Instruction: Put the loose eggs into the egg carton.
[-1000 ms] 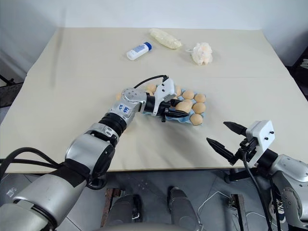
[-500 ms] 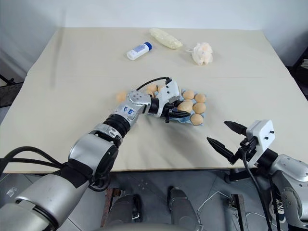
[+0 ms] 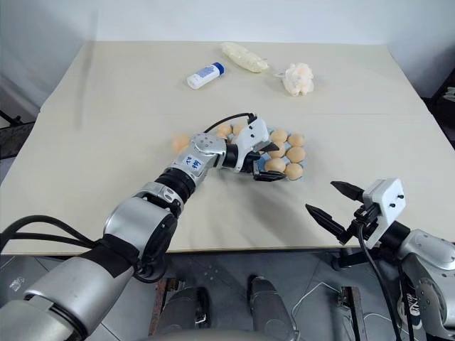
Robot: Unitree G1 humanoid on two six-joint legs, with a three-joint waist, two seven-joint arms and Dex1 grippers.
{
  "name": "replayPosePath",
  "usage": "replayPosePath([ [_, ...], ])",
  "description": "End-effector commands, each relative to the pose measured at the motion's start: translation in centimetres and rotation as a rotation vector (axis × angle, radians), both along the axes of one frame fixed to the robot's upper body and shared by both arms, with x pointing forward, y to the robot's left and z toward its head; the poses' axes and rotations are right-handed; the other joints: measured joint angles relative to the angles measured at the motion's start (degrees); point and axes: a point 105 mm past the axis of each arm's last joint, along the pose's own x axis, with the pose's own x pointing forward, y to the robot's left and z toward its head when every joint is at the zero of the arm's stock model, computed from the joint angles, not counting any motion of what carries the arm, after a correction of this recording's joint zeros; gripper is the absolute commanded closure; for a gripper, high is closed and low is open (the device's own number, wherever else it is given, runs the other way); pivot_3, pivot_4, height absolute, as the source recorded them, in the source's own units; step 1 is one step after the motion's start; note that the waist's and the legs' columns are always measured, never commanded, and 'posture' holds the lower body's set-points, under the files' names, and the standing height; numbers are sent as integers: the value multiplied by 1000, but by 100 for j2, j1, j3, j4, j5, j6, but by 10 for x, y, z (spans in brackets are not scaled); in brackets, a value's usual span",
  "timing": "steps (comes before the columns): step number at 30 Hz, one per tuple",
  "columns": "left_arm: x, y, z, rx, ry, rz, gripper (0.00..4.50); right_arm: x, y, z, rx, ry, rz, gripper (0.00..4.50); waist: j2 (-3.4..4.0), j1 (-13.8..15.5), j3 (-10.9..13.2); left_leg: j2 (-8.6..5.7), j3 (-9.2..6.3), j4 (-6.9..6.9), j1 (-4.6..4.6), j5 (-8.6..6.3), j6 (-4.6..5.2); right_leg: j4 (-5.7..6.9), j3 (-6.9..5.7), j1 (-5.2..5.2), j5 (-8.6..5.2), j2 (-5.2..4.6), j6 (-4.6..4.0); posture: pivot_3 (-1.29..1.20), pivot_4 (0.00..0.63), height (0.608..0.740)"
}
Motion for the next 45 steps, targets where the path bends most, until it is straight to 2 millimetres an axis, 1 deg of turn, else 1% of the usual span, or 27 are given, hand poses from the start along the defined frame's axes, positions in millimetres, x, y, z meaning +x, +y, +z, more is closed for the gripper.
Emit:
replayPosePath([
  [1, 4, 1, 50, -111, -85, -31, 37, 1, -2, 12, -17, -37, 7, 0, 0, -7, 0, 1, 0, 2, -1, 0, 1, 0, 0, 0, 0, 0, 0, 0, 150, 740],
  [3, 3, 5, 60, -142, -73, -49, 37, 2, -2, 12, -19, -35, 14, 0, 0, -2, 0, 1, 1, 4, -1, -1, 1, 3, 0, 0, 0, 0, 0, 0, 150, 740],
  [5, 2, 13, 69, -172, -87, -63, 37, 4, -2, 12, -20, -34, 25, 0, 0, -1, 0, 1, 1, 5, -1, -1, 1, 6, -1, 1, 0, 0, 0, 0, 150, 740],
  [10, 1, 50, 80, -224, -125, -10, 37, 12, 1, 15, -25, -36, 71, 0, 2, -26, -1, 5, 6, 10, 3, -3, 3, 23, 3, 2, 1, 1, 2, 0, 150, 740],
  [11, 1, 65, 79, -245, -129, 26, 37, 15, 2, 16, -27, -36, 83, 0, 3, -36, -1, 7, 6, 11, 9, -4, 2, 32, 4, 2, 0, 3, 1, 0, 150, 740],
  [13, -2, 109, 74, -299, -127, 144, 37, 20, 3, 17, -33, -32, 114, 0, 5, -69, -1, 12, 5, 17, 18, -7, -4, 64, 5, 1, -3, 4, -5, 0, 150, 740],
  [14, -5, 127, 70, -301, -126, 198, 37, 22, 4, 17, -36, -30, 127, 0, 8, -116, 0, 14, 5, 17, 22, -8, -6, 69, 8, 1, -4, 8, -7, 0, 150, 740],
  [15, -8, 139, 65, -293, -121, 234, 37, 24, 4, 18, -37, -28, 136, 0, 9, -159, 0, 19, 9, 17, 29, -9, -10, 79, 9, 1, -6, 8, -11, 0, 150, 740],
  [20, -27, 193, 48, -266, -106, 384, 37, 33, 8, 19, -45, -23, 184, 0, 8, -107, 1, 27, 0, 32, 32, 2, -28, 109, -3, 0, -13, 15, -23, 0, 150, 740],
  [22, -34, 208, 42, -257, -86, 427, 37, 37, 9, 20, -47, -21, 201, 0, 8, -72, 1, 24, 1, 36, 33, 6, -23, 105, -2, 1, -13, 5, -23, 0, 150, 740],
  [25, -46, 230, 28, -239, -37, 484, 37, 41, 12, 20, -50, -16, 229, 0, 8, -67, 0, 16, 12, 37, 34, 9, -14, 94, 6, 2, -11, -8, -24, 0, 150, 740],
  [30, -74, 251, 1, -176, 56, 502, 37, 45, 14, 22, -54, -16, 253, 0, 7, -70, 0, 20, 14, 34, 34, 8, -14, 90, 7, 1, -22, -11, -49, 0, 150, 740],
  [33, -85, 271, -6, -158, 53, 576, 37, 42, 16, 24, -46, -27, 290, 0, 8, -70, 0, 28, 13, 28, 35, 5, -20, 88, 6, 0, -24, -21, -55, 0, 150, 740],
  [35, -93, 281, -11, -150, 63, 618, 37, 37, 18, 24, -47, -22, 318, 0, 8, -73, 0, 35, 12, 26, 36, 1, -27, 85, 4, -1, -25, -30, -55, 0, 150, 740],
  [39, -105, 286, -18, -157, 75, 655, 37, 36, 17, 23, -59, -14, 325, 0, 8, -82, 0, 40, 11, 24, 35, -11, -45, 79, 3, -2, -28, -30, -62, 0, 150, 740],
  [40, -108, 285, -20, -163, 70, 654, 37, 37, 17, 22, -61, -10, 320, 0, 8, -84, 0, 40, 11, 24, 35, -17, -56, 74, 3, -2, -34, -31, -75, 0, 150, 740],
  [41, -110, 284, -21, -172, 68, 650, 37, 37, 16, 22, -63, -7, 317, 0, 8, -86, 0, 39, 13, 24, 34, -19, -59, 70, 4, -1, -62, -32, -127, 0, 150, 740],
  [45, -112, 276, -21, -184, 61, 632, 37, 39, 14, 22, -67, -5, 313, 0, 7, -88, 0, 33, 15, 27, 34, -19, -56, 68, 6, 0, -61, -39, -126, 0, 150, 740],
])
